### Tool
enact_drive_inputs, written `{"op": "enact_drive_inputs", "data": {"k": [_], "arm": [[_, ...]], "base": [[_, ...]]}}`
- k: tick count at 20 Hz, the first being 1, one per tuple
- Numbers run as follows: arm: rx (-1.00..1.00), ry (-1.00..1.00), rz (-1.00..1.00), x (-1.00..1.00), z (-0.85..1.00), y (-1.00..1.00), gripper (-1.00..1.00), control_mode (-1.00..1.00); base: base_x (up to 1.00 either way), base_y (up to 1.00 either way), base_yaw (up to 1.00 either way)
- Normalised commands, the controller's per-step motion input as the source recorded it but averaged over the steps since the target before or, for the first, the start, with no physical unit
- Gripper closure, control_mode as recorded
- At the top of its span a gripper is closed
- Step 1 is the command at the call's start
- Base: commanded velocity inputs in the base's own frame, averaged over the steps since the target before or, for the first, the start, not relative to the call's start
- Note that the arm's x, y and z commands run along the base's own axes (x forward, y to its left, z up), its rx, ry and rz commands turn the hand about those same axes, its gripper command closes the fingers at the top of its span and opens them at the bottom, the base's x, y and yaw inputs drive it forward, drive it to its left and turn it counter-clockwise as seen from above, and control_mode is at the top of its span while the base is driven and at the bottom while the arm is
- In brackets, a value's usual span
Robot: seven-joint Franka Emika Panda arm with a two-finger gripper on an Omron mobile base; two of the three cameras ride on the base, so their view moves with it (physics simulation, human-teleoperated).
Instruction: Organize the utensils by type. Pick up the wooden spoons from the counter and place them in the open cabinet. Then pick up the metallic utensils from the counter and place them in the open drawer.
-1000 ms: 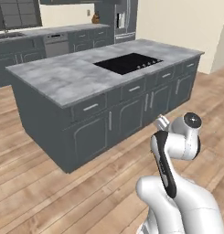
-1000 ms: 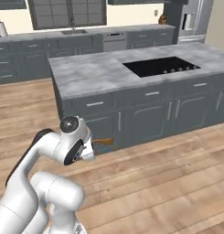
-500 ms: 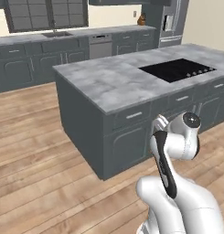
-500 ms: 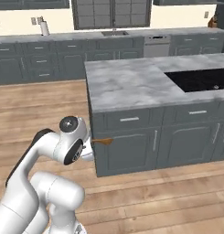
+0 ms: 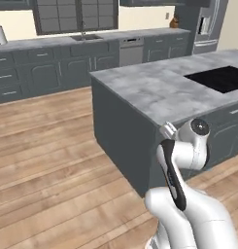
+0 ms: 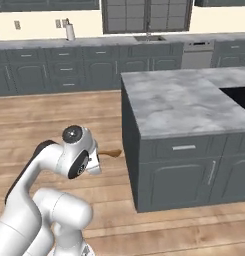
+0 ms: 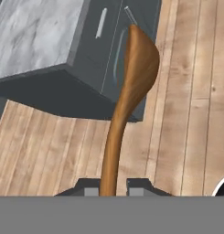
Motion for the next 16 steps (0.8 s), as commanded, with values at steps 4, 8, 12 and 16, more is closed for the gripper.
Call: {"op": "enact_drive_inputs", "data": {"k": [4,8,12,16], "arm": [[0.00,0.00,0.00,0.00,0.00,0.00,1.00,1.00],[0.00,0.00,0.00,0.00,0.00,0.00,1.00,1.00],[0.00,0.00,0.00,0.00,0.00,0.00,1.00,1.00],[0.00,0.00,0.00,0.00,0.00,0.00,1.00,1.00]], "base": [[0.76,0.92,0.03],[0.94,0.87,0.02],[1.00,0.81,0.03],[1.00,0.75,0.06]]}}
